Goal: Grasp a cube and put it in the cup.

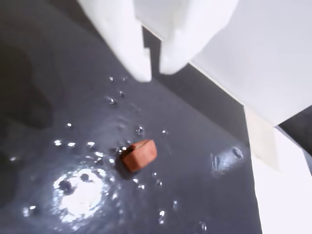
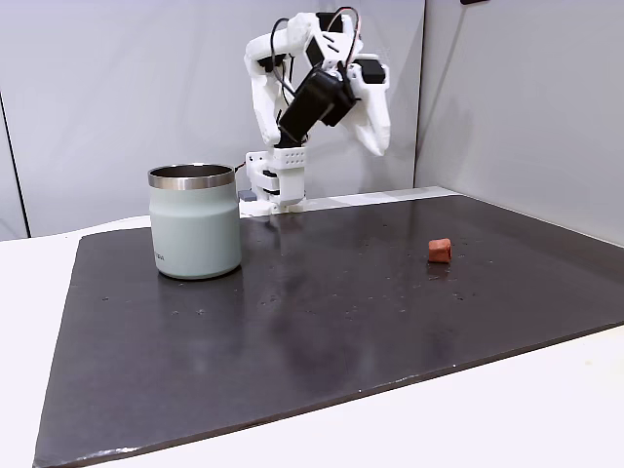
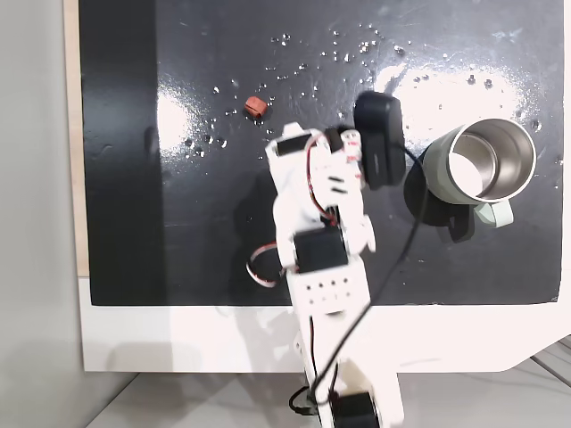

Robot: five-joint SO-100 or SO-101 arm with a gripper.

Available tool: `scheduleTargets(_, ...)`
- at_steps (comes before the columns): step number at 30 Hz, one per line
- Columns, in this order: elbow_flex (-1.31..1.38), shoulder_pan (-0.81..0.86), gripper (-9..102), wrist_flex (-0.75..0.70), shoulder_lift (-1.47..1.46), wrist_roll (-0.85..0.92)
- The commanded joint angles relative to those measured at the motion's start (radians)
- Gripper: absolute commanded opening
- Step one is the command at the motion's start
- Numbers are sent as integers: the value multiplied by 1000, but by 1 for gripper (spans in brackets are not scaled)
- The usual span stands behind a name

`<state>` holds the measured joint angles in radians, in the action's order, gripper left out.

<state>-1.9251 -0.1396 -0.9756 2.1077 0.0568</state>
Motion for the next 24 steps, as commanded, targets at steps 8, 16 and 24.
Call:
scheduleTargets(8, 560, -17, 0, -222, -456, 55)
scheduleTargets(16, 928, -34, 0, -414, -709, 112)
scheduleTargets(24, 1201, -58, 0, -580, -881, 186)
